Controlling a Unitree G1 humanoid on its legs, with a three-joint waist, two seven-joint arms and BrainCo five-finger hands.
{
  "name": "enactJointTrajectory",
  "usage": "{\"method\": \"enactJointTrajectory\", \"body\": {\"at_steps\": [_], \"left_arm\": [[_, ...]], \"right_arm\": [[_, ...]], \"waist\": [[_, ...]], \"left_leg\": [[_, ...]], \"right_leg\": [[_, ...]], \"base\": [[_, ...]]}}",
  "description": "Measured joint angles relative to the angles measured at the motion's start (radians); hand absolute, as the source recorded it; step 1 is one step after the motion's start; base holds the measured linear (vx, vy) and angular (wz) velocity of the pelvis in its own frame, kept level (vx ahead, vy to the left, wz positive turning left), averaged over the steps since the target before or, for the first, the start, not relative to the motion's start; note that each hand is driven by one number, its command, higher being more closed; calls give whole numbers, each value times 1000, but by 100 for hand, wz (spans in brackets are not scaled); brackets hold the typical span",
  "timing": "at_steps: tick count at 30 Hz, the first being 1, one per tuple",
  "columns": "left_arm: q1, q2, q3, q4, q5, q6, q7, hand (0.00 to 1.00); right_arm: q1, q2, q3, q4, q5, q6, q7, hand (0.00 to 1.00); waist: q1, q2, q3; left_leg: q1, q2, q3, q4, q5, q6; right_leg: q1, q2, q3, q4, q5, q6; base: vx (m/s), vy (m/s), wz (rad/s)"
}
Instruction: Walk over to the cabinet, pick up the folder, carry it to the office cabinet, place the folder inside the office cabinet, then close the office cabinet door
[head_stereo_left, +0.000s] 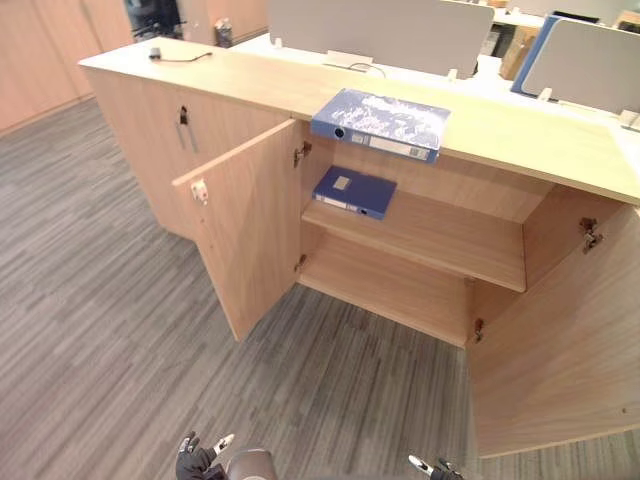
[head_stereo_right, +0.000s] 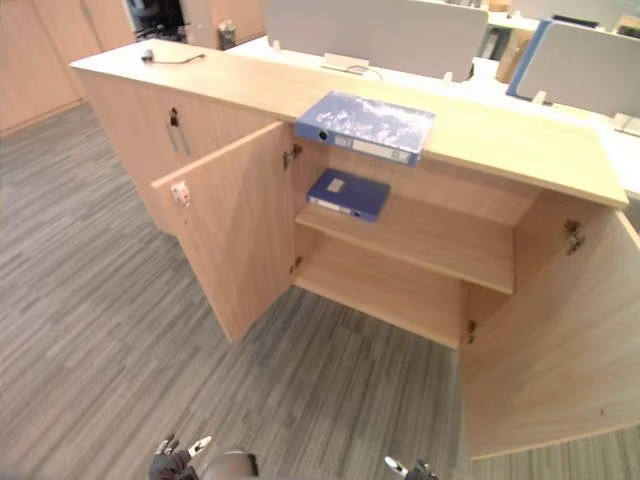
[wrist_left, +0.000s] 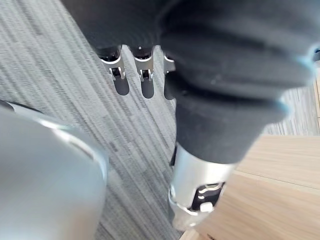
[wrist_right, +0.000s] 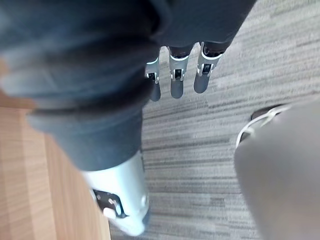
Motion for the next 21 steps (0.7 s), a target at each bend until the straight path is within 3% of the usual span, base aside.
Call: {"method": "enactJointTrajectory", "body": {"at_steps": [1,2,3,4,6,8,12,14,18,19,20,21], "left_arm": [[8,-2,-1,3,-2,-4,5,0],[13,4,3,12,-21,-4,5,0],[4,23,-1,24,-33,-5,7,0],[0,25,-3,25,-38,-8,6,0],[-3,37,-2,52,-40,-4,5,0],[4,49,-6,77,-29,-2,3,0],[32,59,-37,92,-7,0,-3,0],[42,58,-42,98,3,1,-11,0],[76,53,-33,107,7,11,-20,0],[70,46,-29,105,9,14,-21,0],[66,43,-30,108,10,17,-21,0],[61,41,-32,109,10,19,-21,0]], "right_arm": [[-3,-3,28,-5,0,-6,0,0],[-5,6,47,-2,-1,-9,0,0],[-1,27,69,-5,0,-12,4,0],[-3,30,70,-2,-5,-10,4,0],[-24,30,68,-4,-40,-13,4,0],[-36,30,69,-4,-40,-16,5,0],[-8,8,78,9,-61,-15,11,0],[6,0,78,9,-65,-14,14,0],[5,-14,96,12,-52,-18,26,0],[3,-15,96,10,-43,-20,28,0],[1,-16,94,3,-36,-22,31,0],[1,-17,96,-4,-37,-24,31,0]], "waist": [[8,11,-6],[12,7,-11],[-4,-34,-18],[-4,-48,-19],[8,-44,-23],[10,-45,-26],[9,-29,-44],[5,-22,-45],[-1,-7,-50],[-6,-5,-47],[-10,6,-40],[-14,12,-36]], "left_leg": [[3,-27,-88,-152,65,-11],[12,-52,-96,-162,145,-38],[28,-96,-97,-187,150,-29],[30,-108,-95,-188,151,-27],[62,-125,-68,-203,143,-12],[115,-139,-32,-253,146,10],[220,-172,38,-384,164,61],[247,-173,71,-420,175,66],[306,-140,131,-516,204,55],[324,-130,114,-558,206,74],[332,-103,92,-572,205,73],[332,-82,91,-568,203,70]], "right_leg": [[3,-14,15,9,-5,37],[13,-35,35,8,-17,72],[13,-78,38,-5,1,80],[8,-91,44,-5,18,79],[2,-122,67,-11,87,83],[1,-150,88,-10,118,92],[-62,-215,130,93,124,101],[-96,-232,128,135,124,101],[-161,-226,86,196,162,98],[-199,-221,58,258,180,90],[-238,-184,32,267,110,90],[-251,-160,14,257,90,87]], "base": [[219,286,-99],[317,321,-51],[279,228,-15],[366,341,-12],[289,338,-52],[136,217,-64],[38,131,-60],[-49,45,-59],[-69,-31,-66],[-47,-99,-49],[-43,-99,-44],[-51,-108,-29]]}}
